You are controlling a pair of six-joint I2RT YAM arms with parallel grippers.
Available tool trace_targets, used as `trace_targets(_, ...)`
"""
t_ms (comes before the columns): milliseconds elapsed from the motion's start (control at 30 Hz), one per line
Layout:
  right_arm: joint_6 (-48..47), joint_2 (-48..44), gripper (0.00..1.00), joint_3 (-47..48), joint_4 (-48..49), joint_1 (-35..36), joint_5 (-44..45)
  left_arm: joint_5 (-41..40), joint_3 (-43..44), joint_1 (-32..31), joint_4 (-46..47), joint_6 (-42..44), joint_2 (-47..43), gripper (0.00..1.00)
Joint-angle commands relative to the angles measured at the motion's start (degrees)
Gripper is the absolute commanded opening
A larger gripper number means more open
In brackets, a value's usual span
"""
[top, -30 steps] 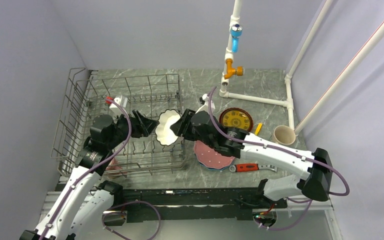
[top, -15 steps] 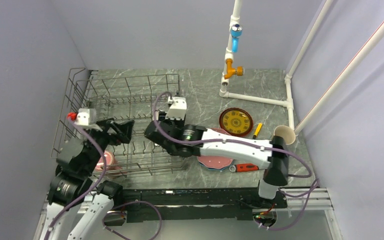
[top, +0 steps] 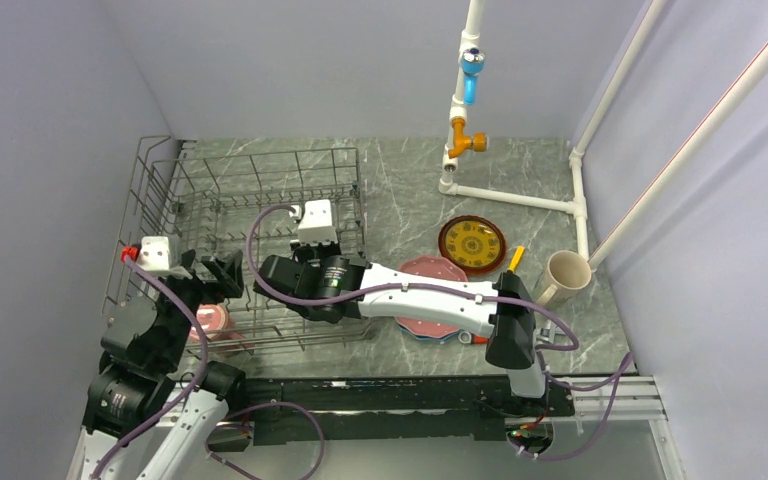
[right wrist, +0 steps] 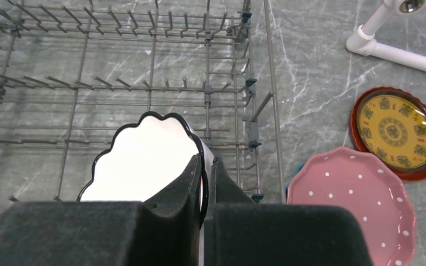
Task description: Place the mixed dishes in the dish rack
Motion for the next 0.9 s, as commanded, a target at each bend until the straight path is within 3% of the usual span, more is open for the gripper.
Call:
trace_targets(0,-4.8,-2.9,0.0,-1.7,8.4,-1.0,0.7,5.1,-2.8,-0.1,1.9,1.6,1.9,0.93)
trace_targets(233,-7.1,-5.3,0.0,-7.3,16.2,-3.2,-3.0,25.2,-8.9,-0.1,8.1,-1.5,7.6,0.86)
trace_targets(367,-7.6,-8.0,0.0,-9.6,17.9,-4.7,-6.2,38.4,-9.4,-0.1,8.4,2.7,10.4,0.83)
trace_targets(600,-8.5,-11.2,0.0,-13.4,21.1,-6.5,-12.7,42.7,-6.2,-0.1,3.2,10.5,17.9,0.86)
trace_targets(867,-6.3,-14.1,0.0,-16.8,22.7,-8.7,-18.5,40.6,-10.9,-2.1,12.3,10.3,20.6,0.68)
